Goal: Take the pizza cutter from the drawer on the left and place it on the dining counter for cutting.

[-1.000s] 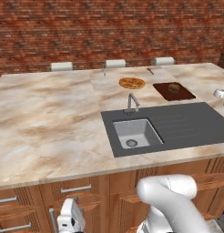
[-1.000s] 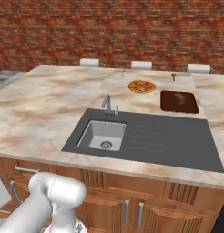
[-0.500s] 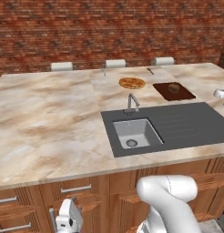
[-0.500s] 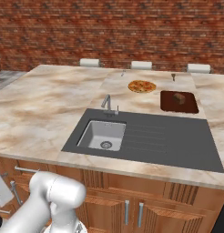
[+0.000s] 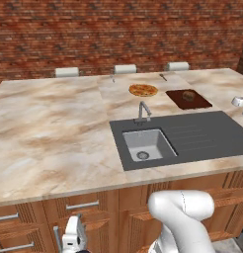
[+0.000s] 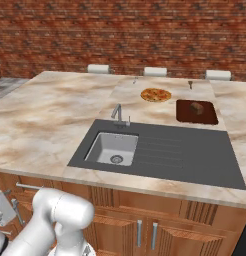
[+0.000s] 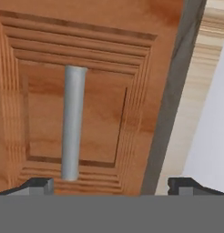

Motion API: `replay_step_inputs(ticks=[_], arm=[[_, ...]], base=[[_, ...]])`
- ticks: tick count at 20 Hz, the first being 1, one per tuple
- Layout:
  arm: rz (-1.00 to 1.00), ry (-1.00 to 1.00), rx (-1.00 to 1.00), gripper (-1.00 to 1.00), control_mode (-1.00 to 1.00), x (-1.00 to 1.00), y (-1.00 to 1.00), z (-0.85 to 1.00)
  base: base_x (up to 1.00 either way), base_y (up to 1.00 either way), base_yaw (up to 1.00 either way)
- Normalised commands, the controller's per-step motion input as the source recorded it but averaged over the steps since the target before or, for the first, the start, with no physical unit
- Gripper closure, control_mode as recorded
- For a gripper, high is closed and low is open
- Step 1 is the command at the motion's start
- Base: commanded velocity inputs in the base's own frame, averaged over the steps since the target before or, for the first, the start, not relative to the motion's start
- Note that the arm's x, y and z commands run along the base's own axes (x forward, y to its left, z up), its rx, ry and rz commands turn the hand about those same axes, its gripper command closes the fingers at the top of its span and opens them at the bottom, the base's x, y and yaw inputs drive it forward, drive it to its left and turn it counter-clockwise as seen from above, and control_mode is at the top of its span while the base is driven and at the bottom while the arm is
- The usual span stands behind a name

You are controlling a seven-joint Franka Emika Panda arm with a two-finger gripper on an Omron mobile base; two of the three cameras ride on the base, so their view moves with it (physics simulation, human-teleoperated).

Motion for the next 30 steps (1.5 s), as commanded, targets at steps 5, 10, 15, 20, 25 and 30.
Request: replay_step_inputs(ticks=[5,10,15,20,25,30], arm=[[0.10,0.10,0.07,-1.00,-1.00,0.07,0.09,0.00],[0.06,0.15,0.04,-1.00,-1.00,0.06,0.02,0.00],[0.02,0.17,0.01,-1.00,-1.00,0.08,0.00,-0.05],[0.00,0.17,0.00,-1.00,-1.00,0.08,0.00,-0.22],[0.00,0.09,0.00,-1.00,-1.00,0.13,0.00,-0.19],[0.00,-0.05,0.00,-1.00,-1.00,0.12,0.00,0.00]], base=[[0.00,0.00,0.00],[0.00,0.00,0.00],[0.00,0.00,0.00],[0.00,0.00,0.00],[0.00,0.00,0.00],[0.00,0.00,0.00]])
